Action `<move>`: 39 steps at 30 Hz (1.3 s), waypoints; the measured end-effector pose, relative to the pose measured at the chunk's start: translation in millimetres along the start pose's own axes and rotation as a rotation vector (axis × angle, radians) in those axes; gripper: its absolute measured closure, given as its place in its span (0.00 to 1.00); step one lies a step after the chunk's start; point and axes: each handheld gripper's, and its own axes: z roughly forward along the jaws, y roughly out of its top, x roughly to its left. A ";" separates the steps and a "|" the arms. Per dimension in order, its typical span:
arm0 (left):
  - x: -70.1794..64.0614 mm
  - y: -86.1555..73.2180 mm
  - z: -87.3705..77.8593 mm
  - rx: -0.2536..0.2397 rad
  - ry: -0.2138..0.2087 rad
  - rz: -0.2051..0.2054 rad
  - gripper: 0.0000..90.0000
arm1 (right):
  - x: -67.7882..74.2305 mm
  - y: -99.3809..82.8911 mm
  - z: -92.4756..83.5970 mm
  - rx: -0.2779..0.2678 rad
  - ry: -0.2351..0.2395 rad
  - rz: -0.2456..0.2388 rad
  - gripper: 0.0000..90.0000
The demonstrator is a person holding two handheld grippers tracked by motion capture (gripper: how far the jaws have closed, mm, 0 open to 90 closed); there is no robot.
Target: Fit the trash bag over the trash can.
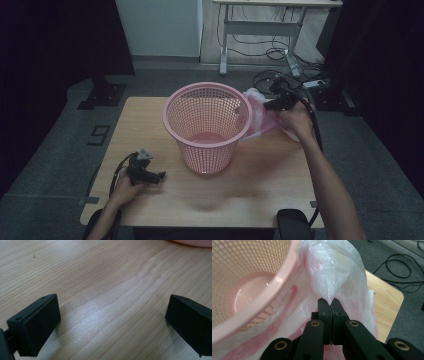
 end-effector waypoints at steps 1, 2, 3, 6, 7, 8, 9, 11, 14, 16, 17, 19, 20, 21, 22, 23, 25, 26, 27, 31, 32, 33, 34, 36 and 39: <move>-0.2 0.0 -0.1 0.001 0.000 0.000 0.00 | 0.7 2.8 -2.2 -0.006 0.002 0.005 0.98; -0.4 -0.1 -0.1 0.001 0.001 -0.001 0.00 | 0.8 5.5 -4.1 -0.015 0.002 -0.005 0.98; -0.5 -0.1 -0.1 0.000 0.001 -0.001 0.00 | 1.9 8.1 -6.4 -0.018 -0.001 -0.006 0.98; -0.5 -0.1 -0.1 0.001 0.001 -0.001 0.00 | 5.0 14.7 -13.3 -0.033 0.006 -0.009 0.98; -0.5 -0.1 -0.1 0.001 0.002 -0.001 0.00 | 6.5 16.7 -15.4 -0.037 0.003 -0.013 0.98; -0.6 -0.1 -0.1 0.000 0.002 -0.001 0.00 | 8.0 18.7 -17.7 -0.041 0.003 -0.017 0.98; -0.6 -0.1 -0.1 0.001 0.002 -0.001 0.00 | 9.5 20.7 -20.1 -0.046 0.007 -0.017 0.98; -0.6 -0.1 -0.1 0.001 0.002 -0.001 0.00 | 12.5 24.5 -24.9 -0.060 0.017 -0.018 0.98; -0.5 -0.1 -0.1 0.001 0.001 -0.001 0.00 | 17.6 31.0 -31.1 -0.071 0.011 -0.033 0.98; -0.5 -0.1 -0.1 0.000 0.001 -0.001 0.00 | 20.7 35.3 -34.9 -0.076 0.009 -0.038 0.98; -0.5 -0.1 -0.1 0.000 0.001 -0.001 0.00 | 22.2 37.6 -36.8 -0.077 0.006 -0.043 0.98; -0.5 -0.1 -0.1 0.001 0.002 -0.001 0.00 | 25.2 42.3 -40.4 -0.083 0.004 -0.048 0.98; -0.6 -0.1 -0.1 0.000 0.001 -0.001 0.00 | 26.5 44.6 -42.1 -0.088 0.009 -0.050 0.98; -0.5 -0.1 -0.1 0.000 0.001 -0.001 0.00 | 28.3 47.0 -43.7 -0.090 0.012 -0.052 0.98; -0.5 -0.1 -0.1 0.001 0.002 -0.001 0.00 | 30.5 49.4 -45.1 -0.089 0.009 -0.057 0.98; -0.5 -0.1 -0.1 0.001 0.002 -0.001 0.00 | 32.8 51.8 -46.2 -0.088 0.008 -0.063 0.98; -0.5 -0.1 -0.1 0.000 0.002 -0.001 0.00 | 37.5 56.0 -47.9 -0.090 0.017 -0.067 0.98; -0.5 -0.1 -0.1 0.001 0.002 -0.001 0.00 | 39.7 58.2 -48.3 -0.094 0.019 -0.076 0.98; -0.5 -0.1 -0.1 0.001 0.002 -0.001 0.00 | 42.3 60.4 -48.7 -0.093 0.020 -0.082 0.98; -0.6 -0.1 -0.1 0.000 0.002 -0.002 0.00 | 53.4 69.1 -48.9 -0.098 0.044 -0.095 0.98; -0.5 -0.1 -0.1 0.000 0.002 -0.001 0.00 | 56.4 71.1 -48.3 -0.099 0.051 -0.096 0.98; -0.5 -0.1 -0.1 0.001 0.001 -0.001 0.00 | 59.6 73.3 -47.4 -0.098 0.054 -0.102 0.98; -0.5 -0.1 -0.1 0.001 0.002 -0.001 0.00 | 62.9 75.4 -46.4 -0.097 0.058 -0.107 0.98; -0.5 -0.1 -0.1 0.000 0.001 -0.001 0.00 | 69.4 79.6 -43.3 -0.097 0.068 -0.120 0.98; -0.5 -0.1 -0.1 0.001 0.002 -0.001 0.00 | 80.2 85.6 -36.8 -0.094 0.095 -0.133 0.98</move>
